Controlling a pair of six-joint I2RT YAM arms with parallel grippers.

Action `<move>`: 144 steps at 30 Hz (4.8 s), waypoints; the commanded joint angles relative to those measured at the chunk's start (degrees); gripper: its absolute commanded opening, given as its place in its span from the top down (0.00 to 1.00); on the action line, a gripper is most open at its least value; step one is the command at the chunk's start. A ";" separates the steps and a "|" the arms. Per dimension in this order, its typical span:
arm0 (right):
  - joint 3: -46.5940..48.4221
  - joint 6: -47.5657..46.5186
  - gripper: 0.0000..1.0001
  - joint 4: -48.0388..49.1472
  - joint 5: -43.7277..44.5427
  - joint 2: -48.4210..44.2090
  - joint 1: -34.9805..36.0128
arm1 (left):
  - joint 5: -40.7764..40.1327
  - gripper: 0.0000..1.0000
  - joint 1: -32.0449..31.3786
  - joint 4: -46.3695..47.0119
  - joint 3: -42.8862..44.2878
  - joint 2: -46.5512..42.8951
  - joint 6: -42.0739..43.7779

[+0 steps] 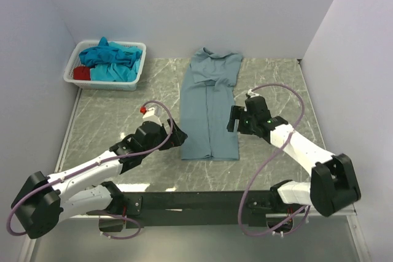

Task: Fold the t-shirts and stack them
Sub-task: Fold the tshirt

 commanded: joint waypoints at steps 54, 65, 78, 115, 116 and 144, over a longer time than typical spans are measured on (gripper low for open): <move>-17.92 8.62 1.00 -5.38 -12.15 -7.85 5.20 | 9.65 0.99 -4.70 -0.52 -2.18 14.66 -5.64; -21.01 13.72 1.00 -9.00 -13.67 -23.59 8.55 | 9.48 0.96 -6.55 -2.64 -4.56 7.00 -7.23; -4.41 9.95 1.00 -6.53 0.50 -17.36 4.51 | -3.53 0.89 -3.75 0.43 10.81 12.70 2.09; 30.67 3.96 1.00 4.81 -0.65 26.76 -10.88 | 14.05 0.98 16.56 1.50 55.29 56.65 14.84; 31.20 4.05 1.00 4.98 -0.56 27.29 -11.14 | 14.13 0.98 16.56 1.33 56.43 57.79 14.84; 10.03 4.67 0.32 7.89 -6.45 8.32 -10.09 | 24.16 0.01 18.16 5.45 30.88 38.74 8.42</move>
